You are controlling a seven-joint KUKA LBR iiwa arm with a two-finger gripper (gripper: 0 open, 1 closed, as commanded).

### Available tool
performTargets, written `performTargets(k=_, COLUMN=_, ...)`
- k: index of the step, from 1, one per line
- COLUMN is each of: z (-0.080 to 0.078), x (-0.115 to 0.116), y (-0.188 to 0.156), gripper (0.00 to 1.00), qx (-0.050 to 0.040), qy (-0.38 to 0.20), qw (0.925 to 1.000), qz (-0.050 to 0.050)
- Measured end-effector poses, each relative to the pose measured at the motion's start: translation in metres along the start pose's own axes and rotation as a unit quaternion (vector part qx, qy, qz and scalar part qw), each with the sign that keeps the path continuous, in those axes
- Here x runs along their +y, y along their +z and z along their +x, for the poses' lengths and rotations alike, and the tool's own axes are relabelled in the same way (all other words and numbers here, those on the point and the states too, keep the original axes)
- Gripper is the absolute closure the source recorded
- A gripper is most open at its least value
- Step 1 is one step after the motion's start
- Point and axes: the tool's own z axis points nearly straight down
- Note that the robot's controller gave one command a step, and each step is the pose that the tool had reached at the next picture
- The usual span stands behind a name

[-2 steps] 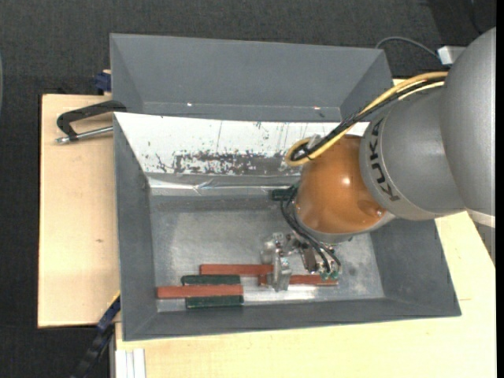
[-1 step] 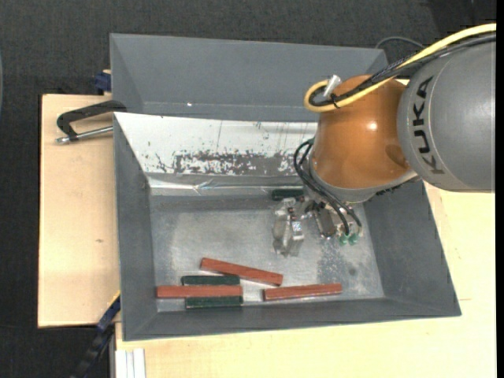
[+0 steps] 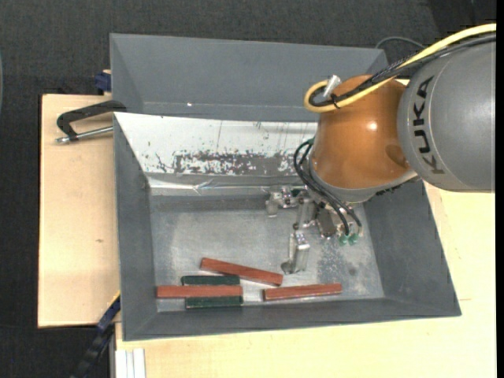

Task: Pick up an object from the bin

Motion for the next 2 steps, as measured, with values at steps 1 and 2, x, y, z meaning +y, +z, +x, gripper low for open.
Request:
performTargets(k=1, z=0.000, x=0.000, y=0.000, gripper=0.00, qx=0.0000, qy=0.000, qw=1.0000, qz=0.000)
performTargets(k=2, z=0.004, x=-0.011, y=0.045, gripper=0.00, qx=-0.0024, qy=-0.016, qw=0.9999, qz=0.000)
